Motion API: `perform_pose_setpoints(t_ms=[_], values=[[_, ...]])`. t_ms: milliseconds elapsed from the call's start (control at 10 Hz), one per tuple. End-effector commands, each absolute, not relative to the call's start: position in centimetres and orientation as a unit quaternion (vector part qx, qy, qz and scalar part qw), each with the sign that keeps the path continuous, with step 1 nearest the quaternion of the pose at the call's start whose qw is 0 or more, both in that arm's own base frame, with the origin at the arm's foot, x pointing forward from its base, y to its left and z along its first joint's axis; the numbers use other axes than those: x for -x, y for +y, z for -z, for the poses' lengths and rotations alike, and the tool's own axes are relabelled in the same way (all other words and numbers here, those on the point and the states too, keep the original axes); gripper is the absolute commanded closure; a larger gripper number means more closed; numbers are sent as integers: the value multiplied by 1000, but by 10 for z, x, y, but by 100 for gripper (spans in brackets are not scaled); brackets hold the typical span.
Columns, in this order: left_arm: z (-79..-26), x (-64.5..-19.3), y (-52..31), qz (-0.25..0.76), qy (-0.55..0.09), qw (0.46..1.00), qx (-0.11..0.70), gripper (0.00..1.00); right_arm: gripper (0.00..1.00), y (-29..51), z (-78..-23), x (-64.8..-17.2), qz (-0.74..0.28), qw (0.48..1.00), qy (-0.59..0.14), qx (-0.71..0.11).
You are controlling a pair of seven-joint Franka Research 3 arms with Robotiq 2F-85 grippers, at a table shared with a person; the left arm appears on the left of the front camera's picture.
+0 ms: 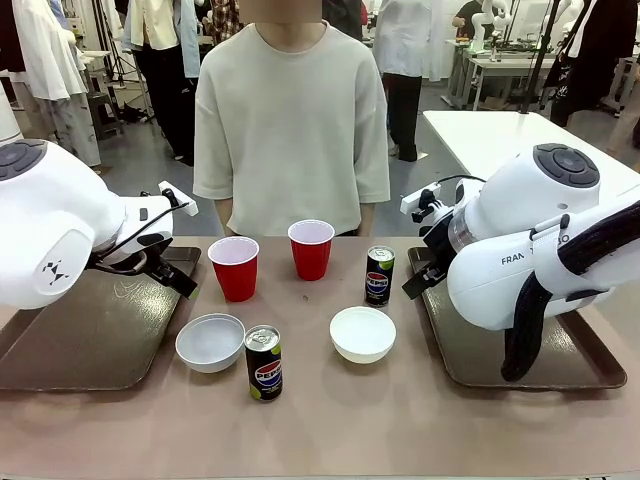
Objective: Prepare tableware on both trays.
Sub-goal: Pick up a Picnic Bowl from the table and place it on a Handle tray.
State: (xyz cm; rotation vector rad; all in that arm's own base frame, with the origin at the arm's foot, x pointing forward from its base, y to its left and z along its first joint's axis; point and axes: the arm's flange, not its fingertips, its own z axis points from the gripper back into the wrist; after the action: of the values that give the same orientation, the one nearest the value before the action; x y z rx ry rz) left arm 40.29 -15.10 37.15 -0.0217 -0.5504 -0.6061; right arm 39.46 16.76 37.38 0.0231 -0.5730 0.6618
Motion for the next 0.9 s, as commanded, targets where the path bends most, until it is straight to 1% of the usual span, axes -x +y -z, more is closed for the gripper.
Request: perform_pose_setpoints(t_ms=[0,100,200,300,400,500,600,700,800], values=[[-372,-403,-151,295,-268,917,11,0,0,168,-374,-395,-320,906,-277,-11],[-382,-384,-149,294,-231,927,36,0,0,172,-393,-375,-362,899,-246,-9],[-406,-362,-148,298,-216,929,31,0,0,177,-416,-357,-377,889,-261,1],[-427,-340,-145,307,-200,930,27,0,0,175,-439,-336,-387,882,-267,28],[-449,-313,-143,314,-190,930,14,0,0,172,-462,-311,-390,881,-263,50],[-462,-292,-136,317,-177,931,-13,0,0,160,-480,-290,-371,889,-259,70],[-467,-276,-133,307,-173,936,-22,0,0,151,-486,-277,-345,902,-247,84],[-468,-278,-135,277,-184,942,-39,0,0,151,-480,-284,-303,914,-243,118],[-474,-322,-150,322,-176,930,-1,0,0,173,-494,-316,-376,888,-259,60]])
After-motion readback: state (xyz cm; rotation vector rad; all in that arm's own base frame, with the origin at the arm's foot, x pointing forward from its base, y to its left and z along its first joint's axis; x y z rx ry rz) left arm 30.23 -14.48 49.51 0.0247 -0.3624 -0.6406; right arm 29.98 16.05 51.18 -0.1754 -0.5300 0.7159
